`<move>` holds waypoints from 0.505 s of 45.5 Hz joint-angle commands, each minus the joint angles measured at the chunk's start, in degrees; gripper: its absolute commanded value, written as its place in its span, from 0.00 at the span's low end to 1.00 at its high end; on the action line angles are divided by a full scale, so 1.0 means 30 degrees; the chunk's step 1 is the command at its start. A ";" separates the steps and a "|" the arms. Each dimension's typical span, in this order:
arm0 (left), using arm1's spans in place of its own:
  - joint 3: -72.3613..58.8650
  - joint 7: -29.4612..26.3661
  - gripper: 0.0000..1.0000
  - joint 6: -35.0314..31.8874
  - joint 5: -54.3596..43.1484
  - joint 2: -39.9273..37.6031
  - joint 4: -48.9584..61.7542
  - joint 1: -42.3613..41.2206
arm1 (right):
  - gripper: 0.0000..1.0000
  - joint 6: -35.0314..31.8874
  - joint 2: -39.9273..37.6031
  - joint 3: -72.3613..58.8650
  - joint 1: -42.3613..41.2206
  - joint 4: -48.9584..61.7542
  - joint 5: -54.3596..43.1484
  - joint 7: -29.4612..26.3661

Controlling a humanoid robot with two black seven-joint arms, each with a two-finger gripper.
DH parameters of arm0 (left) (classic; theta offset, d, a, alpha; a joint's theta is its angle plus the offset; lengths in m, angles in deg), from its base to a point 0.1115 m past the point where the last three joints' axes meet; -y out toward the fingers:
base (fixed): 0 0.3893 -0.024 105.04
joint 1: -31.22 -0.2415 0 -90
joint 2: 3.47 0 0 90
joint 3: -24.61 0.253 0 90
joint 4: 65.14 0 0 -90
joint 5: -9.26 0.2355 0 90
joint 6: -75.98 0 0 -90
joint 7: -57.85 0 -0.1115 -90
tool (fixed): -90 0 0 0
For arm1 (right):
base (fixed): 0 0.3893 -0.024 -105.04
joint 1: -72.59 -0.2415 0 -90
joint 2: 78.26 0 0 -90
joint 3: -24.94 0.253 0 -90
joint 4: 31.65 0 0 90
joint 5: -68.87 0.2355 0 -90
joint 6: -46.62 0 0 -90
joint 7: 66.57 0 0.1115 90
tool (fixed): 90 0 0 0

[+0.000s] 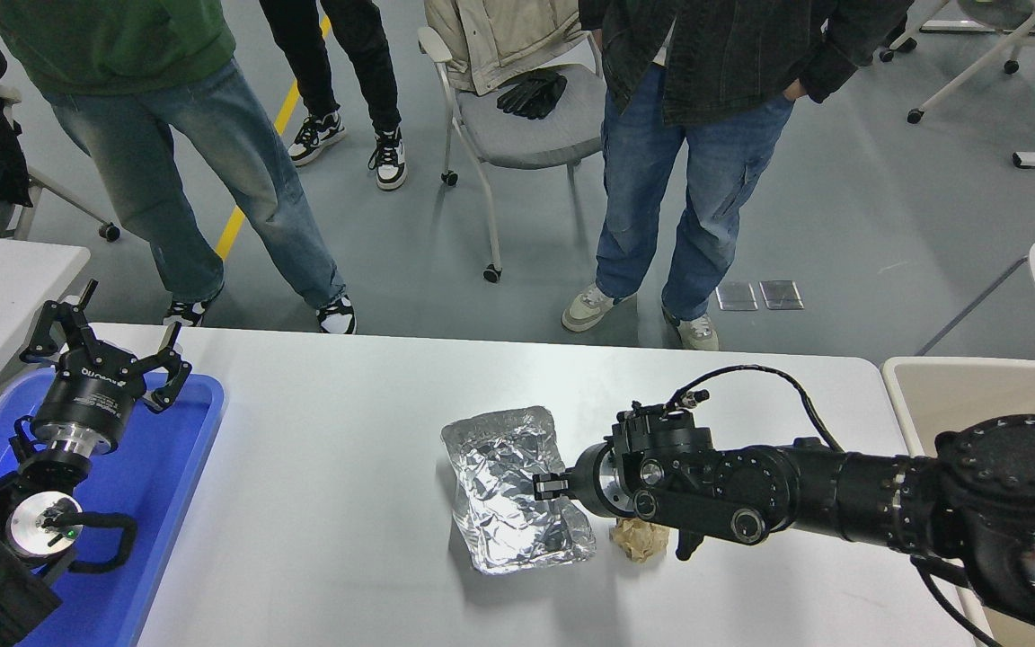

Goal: Clean the table surface

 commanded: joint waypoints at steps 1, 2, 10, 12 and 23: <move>0.0000 0.0000 1.00 0.0001 -0.0012 0.0000 0.0000 0.0000 | 0.00 -0.0614 0.0000 0.0529 -0.0827 -0.0570 0.1204 -0.0151; 0.0000 0.0000 1.00 0.0001 -0.0012 0.0000 0.0000 0.0000 | 0.00 -0.0643 0.0000 0.0587 -0.0973 -0.0658 0.1321 -0.0151; 0.0000 0.0000 1.00 0.0001 -0.0012 0.0000 0.0000 0.0000 | 0.00 -0.1316 0.0000 0.1291 -0.2993 -0.2445 0.2696 -0.0561; 0.0000 0.0000 1.00 0.0001 -0.0012 0.0000 0.0000 0.0000 | 0.00 -0.1608 0.0000 0.1291 -0.3637 -0.2825 0.3399 -0.0766; 0.0000 0.0000 1.00 0.0001 -0.0012 0.0000 0.0000 0.0000 | 0.00 -0.2108 -0.4537 0.2696 -0.6538 -0.6047 0.5422 -0.0884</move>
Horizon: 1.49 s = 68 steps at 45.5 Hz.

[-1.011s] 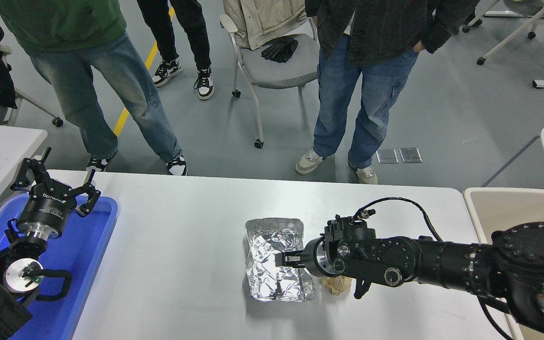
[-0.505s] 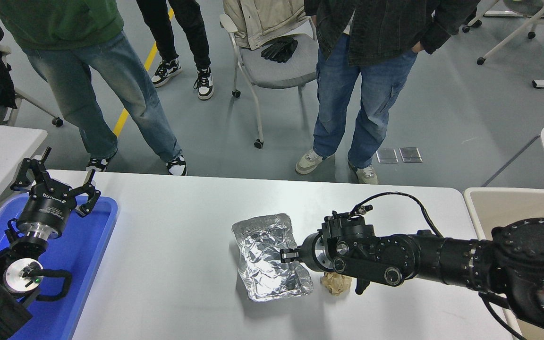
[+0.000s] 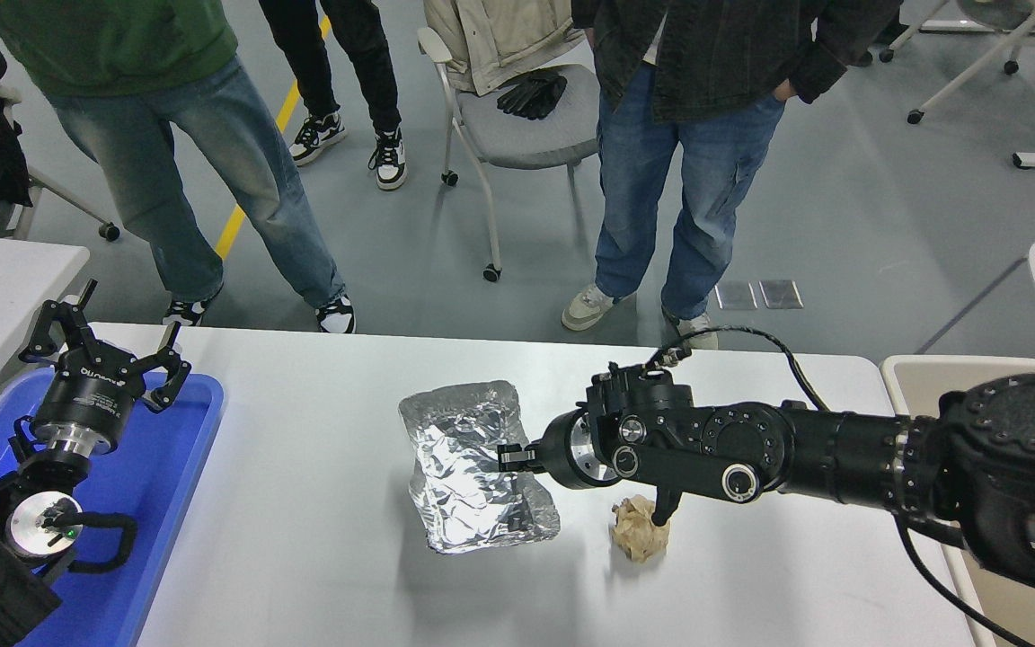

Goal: Clean the table surface

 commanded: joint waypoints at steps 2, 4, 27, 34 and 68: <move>0.0000 0.0000 1.00 0.0001 -0.0005 0.0000 0.0000 -0.0001 | 0.00 -0.0710 -0.3915 0.1547 -0.3109 -0.3386 0.2426 -0.0230; 0.0000 0.0000 1.00 0.0001 -0.0005 0.0000 0.0000 -0.0001 | 0.00 -0.0974 -0.4619 0.1782 -0.3665 -0.4030 0.3216 -0.0288; 0.0000 0.0000 1.00 0.0001 -0.0005 0.0000 0.0000 -0.0001 | 0.00 -0.2440 -0.9572 0.1256 -0.7947 -0.6729 0.6648 -0.0962; 0.0000 0.0000 1.00 0.0001 -0.0005 0.0000 0.0000 -0.0001 | 0.00 -0.2732 -1.2439 0.0553 -0.7245 -0.6758 0.5829 -0.0670; 0.0000 0.0000 1.00 0.0001 -0.0005 0.0000 0.0000 -0.0001 | 0.00 -0.4667 -2.6536 0.0582 0.2275 -0.3129 -0.0618 0.8234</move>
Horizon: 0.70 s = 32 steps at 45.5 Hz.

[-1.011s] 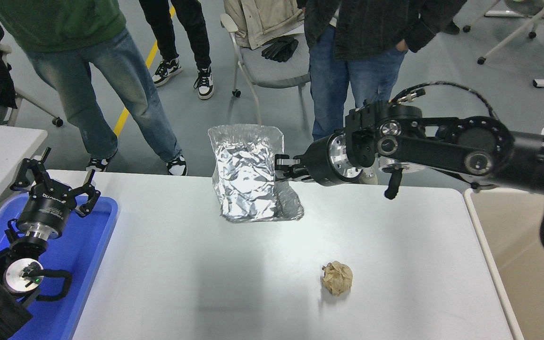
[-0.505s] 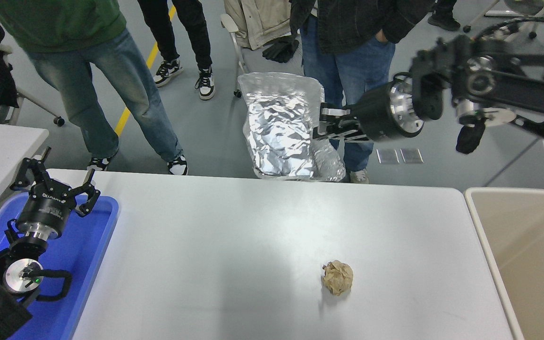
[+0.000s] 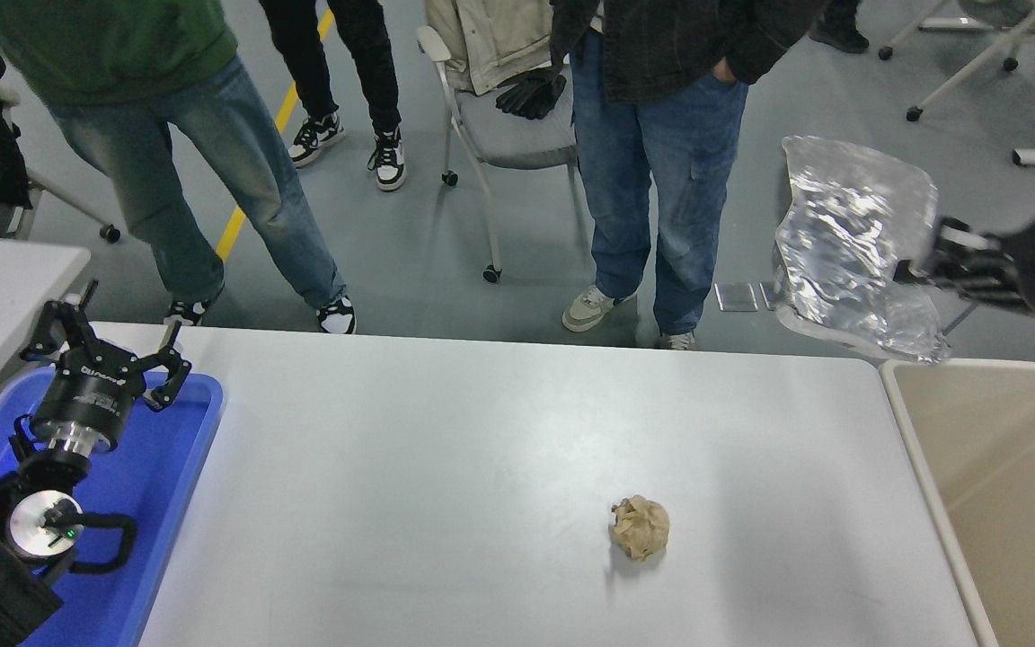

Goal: Clean the table surface

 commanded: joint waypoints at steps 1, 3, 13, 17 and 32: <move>0.0000 0.0000 1.00 0.0001 -0.0009 0.0001 -0.0004 0.0000 | 0.00 -0.0059 -0.2697 -0.0110 0.3809 0.2653 -0.1198 0.3043; 0.0000 0.0000 1.00 0.0001 0.0020 0.0001 -0.0004 0.0000 | 0.00 0.0000 -0.2580 -0.0110 0.4542 0.3562 -0.1140 0.3337; 0.0000 0.0000 1.00 0.0001 -0.0009 0.0001 -0.0004 0.0000 | 0.00 0.2399 -0.1000 -0.0052 0.8379 0.6260 0.0585 0.3514; 0.0000 0.0000 1.00 0.0001 -0.0009 0.0001 -0.0004 0.0000 | 0.00 0.3339 0.0230 0.0123 1.0108 0.7313 0.1379 0.3514; 0.0000 0.0000 1.00 0.0001 -0.0009 0.0001 -0.0004 0.0000 | 0.00 0.5625 0.7378 0.0388 1.4857 1.5045 0.2962 0.3748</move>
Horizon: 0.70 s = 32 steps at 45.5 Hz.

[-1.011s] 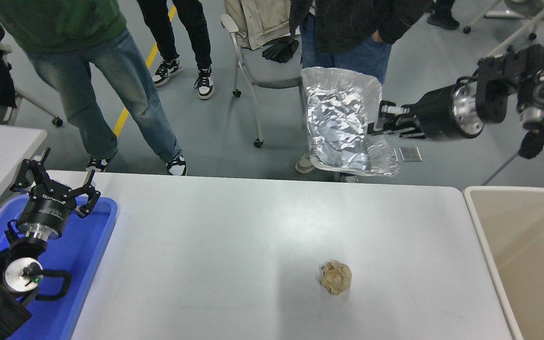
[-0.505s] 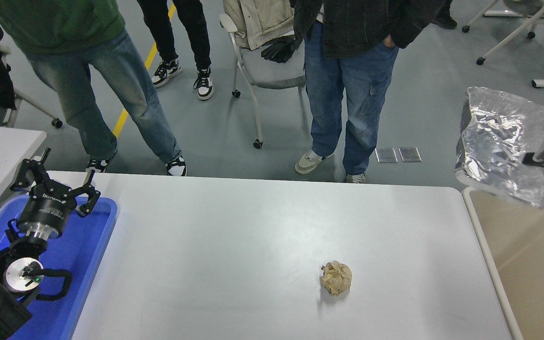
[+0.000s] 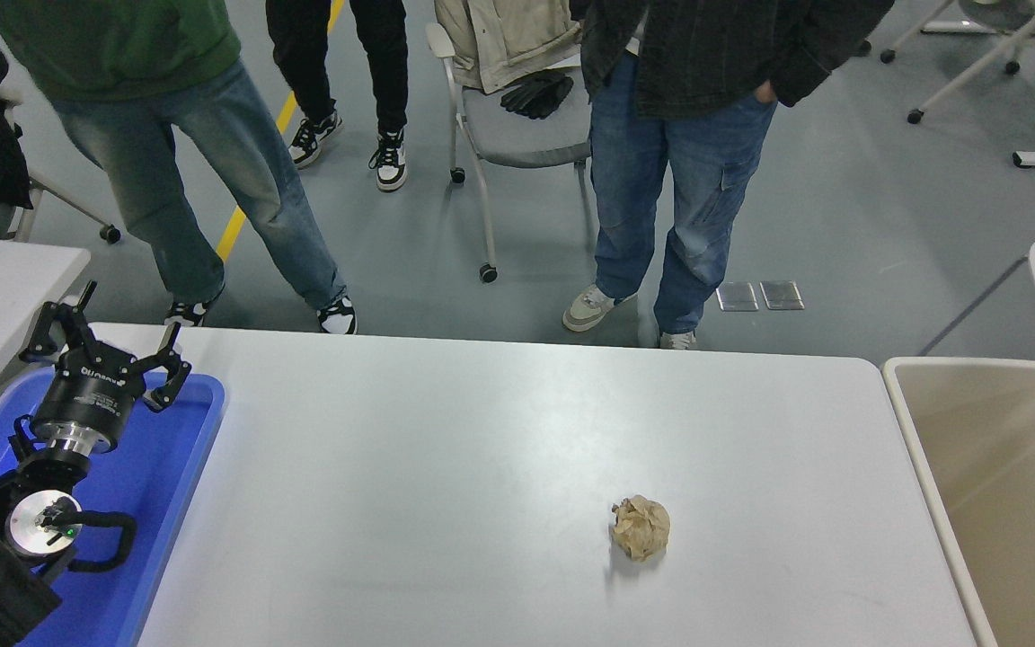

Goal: Clean the table surface

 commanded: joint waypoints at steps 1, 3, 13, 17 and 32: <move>0.0000 -0.0001 1.00 0.0000 0.0001 -0.0001 -0.0002 0.0000 | 0.00 0.1410 0.4831 0.0155 0.3316 0.5674 0.1274 0.0208; 0.0000 -0.0001 1.00 0.0000 0.0001 -0.0001 -0.0002 0.0000 | 0.00 0.1498 0.5621 0.0184 0.3637 0.6582 0.1304 0.0208; 0.0000 -0.0001 1.00 0.0000 0.0001 -0.0001 -0.0002 0.0000 | 0.00 0.1352 1.0162 -0.0079 0.4723 1.3788 0.1362 0.0237; 0.0000 -0.0001 1.00 0.0000 0.0030 -0.0001 -0.0002 0.0000 | 0.00 0.1498 1.1132 -0.0138 0.4723 1.4993 0.1362 0.0120; 0.0000 -0.0001 1.00 0.0000 0.0001 -0.0001 -0.0002 0.0000 | 0.00 0.3022 1.2539 -0.0168 0.4694 1.5552 0.1333 -0.0758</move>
